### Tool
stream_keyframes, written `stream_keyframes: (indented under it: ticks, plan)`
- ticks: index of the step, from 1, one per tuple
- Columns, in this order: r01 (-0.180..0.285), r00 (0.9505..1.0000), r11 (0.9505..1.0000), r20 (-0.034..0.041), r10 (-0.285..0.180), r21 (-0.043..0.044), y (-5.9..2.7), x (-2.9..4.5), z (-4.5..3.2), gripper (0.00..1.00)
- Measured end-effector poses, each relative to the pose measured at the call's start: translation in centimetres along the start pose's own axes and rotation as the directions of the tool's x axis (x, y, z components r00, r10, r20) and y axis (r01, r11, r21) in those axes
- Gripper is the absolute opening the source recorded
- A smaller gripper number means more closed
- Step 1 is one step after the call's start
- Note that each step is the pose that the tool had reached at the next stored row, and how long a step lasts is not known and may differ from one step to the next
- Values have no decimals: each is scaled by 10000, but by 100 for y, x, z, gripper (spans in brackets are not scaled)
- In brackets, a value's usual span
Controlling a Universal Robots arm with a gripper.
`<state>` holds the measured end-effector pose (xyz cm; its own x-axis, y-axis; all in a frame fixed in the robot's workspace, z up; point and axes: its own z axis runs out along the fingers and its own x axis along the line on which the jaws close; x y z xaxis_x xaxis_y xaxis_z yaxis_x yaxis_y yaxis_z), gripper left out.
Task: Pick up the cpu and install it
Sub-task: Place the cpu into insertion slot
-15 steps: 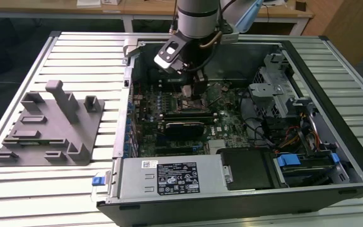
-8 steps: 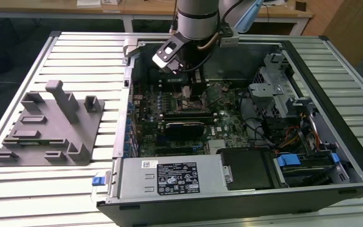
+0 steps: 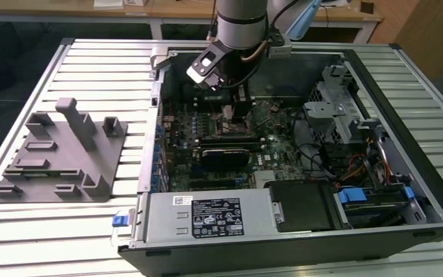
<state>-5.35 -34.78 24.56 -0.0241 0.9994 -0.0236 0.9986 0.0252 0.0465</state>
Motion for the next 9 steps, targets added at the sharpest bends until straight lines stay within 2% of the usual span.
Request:
stream_keyframes:
  ticks: [9]
  plan:
    - [-1, 10000, 10000, -2, 1, -1, 0, 2, 14, 55]
